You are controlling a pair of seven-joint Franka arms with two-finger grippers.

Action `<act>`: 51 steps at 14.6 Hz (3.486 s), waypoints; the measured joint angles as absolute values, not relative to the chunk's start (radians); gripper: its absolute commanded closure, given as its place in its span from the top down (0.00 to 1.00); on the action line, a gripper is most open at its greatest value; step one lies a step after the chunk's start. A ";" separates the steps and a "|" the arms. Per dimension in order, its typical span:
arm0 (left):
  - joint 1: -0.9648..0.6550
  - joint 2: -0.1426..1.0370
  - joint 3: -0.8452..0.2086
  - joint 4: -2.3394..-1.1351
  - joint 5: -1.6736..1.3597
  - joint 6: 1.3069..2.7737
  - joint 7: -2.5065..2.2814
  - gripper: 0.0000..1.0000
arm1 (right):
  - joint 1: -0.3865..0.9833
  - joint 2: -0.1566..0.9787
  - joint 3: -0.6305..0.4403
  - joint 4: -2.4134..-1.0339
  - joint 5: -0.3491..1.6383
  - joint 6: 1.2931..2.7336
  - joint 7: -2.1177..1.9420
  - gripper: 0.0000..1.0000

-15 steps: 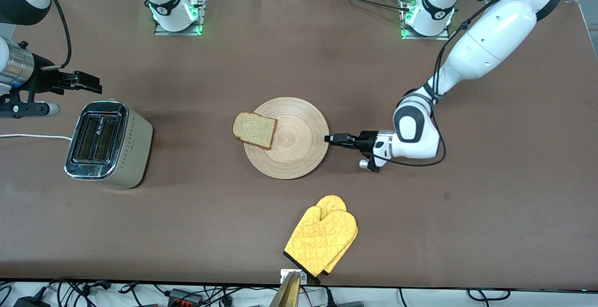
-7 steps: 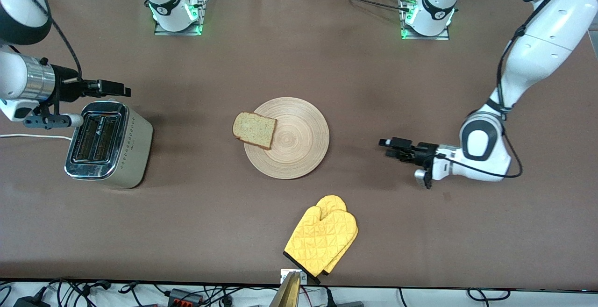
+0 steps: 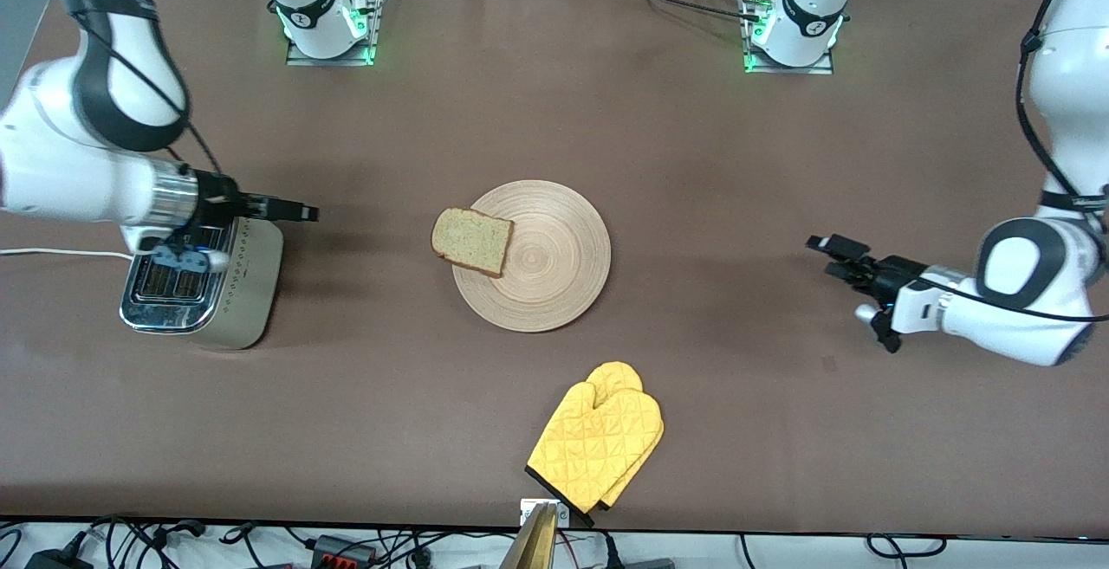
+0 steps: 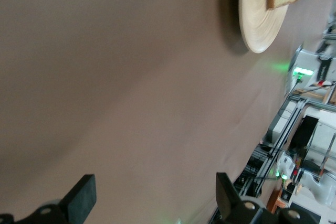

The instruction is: Move plate and put bread in toaster

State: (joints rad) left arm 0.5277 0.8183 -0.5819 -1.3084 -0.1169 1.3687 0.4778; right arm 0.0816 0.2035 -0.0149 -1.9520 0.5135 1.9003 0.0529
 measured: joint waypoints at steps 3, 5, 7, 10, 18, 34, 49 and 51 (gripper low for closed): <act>0.476 0.777 -0.600 -1.163 0.001 1.197 0.326 1.00 | 0.131 0.177 -0.014 -2.054 0.536 2.032 0.062 1.00; 0.396 0.710 -0.605 -1.105 0.129 1.159 0.230 1.00 | 0.174 0.160 -0.013 -2.115 0.544 2.147 0.102 1.00; 0.325 0.617 -0.605 -1.085 0.236 1.148 0.171 1.00 | 0.238 0.154 -0.012 -2.164 0.575 2.254 0.164 1.00; 0.330 0.506 -0.594 -1.083 0.269 1.136 0.159 1.00 | 0.294 0.157 -0.012 -2.205 0.636 2.345 0.197 1.00; 0.257 0.270 -0.323 -1.272 0.093 1.355 0.165 1.00 | 0.406 0.205 -0.011 -2.319 1.120 2.586 -0.077 1.00; -0.044 -0.060 0.033 -1.745 0.033 1.695 0.088 1.00 | 0.509 0.330 -0.015 -2.305 1.469 2.682 -0.422 0.77; -0.044 -0.060 0.036 -1.745 0.033 1.693 0.086 1.00 | 0.511 0.330 -0.015 -2.259 1.488 2.682 -0.400 0.00; -0.044 -0.060 0.036 -1.745 0.033 1.693 0.086 1.00 | 0.512 0.330 -0.015 -2.248 1.488 2.682 -0.398 0.00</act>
